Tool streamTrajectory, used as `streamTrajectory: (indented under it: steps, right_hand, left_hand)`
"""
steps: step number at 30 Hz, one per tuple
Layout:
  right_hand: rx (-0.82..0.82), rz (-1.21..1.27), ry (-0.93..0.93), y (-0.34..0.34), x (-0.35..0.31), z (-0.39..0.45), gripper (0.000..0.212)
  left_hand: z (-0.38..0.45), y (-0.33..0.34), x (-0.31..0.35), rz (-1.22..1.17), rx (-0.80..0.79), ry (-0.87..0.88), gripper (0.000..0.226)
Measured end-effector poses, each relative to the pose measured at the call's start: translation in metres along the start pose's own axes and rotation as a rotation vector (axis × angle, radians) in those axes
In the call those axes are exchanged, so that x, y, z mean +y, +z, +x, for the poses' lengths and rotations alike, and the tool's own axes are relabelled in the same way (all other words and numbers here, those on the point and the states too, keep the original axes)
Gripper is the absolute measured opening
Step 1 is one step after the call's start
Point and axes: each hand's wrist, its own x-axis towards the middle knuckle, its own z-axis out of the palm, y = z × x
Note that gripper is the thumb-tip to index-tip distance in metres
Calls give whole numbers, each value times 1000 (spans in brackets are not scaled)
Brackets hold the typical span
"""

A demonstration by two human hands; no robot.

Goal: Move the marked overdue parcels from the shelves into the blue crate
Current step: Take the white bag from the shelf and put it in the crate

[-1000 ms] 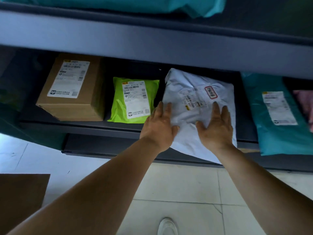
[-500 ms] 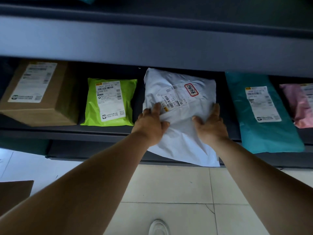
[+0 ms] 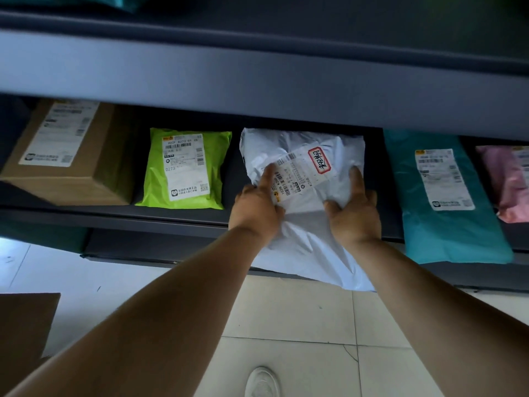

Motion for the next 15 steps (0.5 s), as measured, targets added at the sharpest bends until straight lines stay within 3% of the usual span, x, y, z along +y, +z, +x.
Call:
streamTrajectory:
  steps: [8,15]
  right_hand:
    - [125,34,-157,0,-7,-54,70]
    - [123,92,-258,-9,-12,-147,66]
  left_hand:
    - [-49,-12,3,-50,108,6,69]
    - [-145,-37,-14,-82,154,-51,65]
